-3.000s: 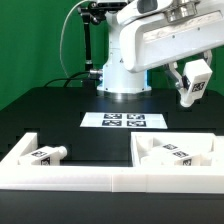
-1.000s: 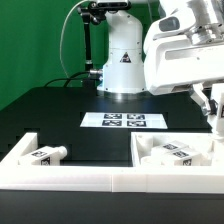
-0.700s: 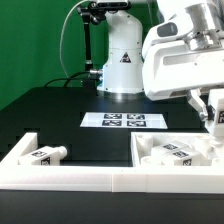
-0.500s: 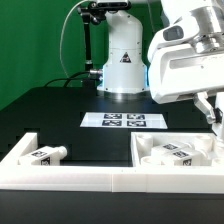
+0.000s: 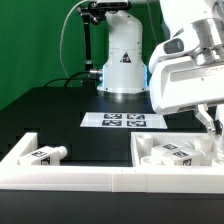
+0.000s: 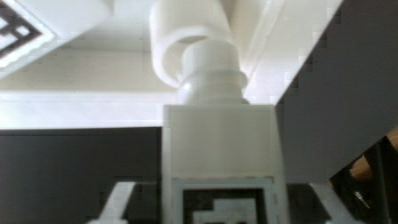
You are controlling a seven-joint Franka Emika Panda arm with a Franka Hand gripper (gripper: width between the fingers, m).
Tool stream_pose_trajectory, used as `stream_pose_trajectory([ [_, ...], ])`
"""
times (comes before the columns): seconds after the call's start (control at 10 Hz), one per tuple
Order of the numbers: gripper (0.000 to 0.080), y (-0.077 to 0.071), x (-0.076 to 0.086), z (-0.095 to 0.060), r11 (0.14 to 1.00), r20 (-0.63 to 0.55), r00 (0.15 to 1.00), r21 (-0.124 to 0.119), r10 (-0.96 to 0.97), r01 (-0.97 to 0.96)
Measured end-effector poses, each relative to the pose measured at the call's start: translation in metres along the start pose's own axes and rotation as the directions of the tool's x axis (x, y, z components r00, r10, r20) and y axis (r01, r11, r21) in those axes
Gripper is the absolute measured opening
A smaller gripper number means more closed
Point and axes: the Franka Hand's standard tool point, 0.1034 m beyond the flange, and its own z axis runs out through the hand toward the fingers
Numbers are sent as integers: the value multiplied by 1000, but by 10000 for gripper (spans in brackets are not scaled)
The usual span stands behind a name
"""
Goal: Assemble one leg
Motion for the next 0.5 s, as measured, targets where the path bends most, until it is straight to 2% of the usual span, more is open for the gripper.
stream_pose_trajectory([
  [0.5, 281, 0, -2, 3, 1000, -1, 1000, 0, -3, 3],
])
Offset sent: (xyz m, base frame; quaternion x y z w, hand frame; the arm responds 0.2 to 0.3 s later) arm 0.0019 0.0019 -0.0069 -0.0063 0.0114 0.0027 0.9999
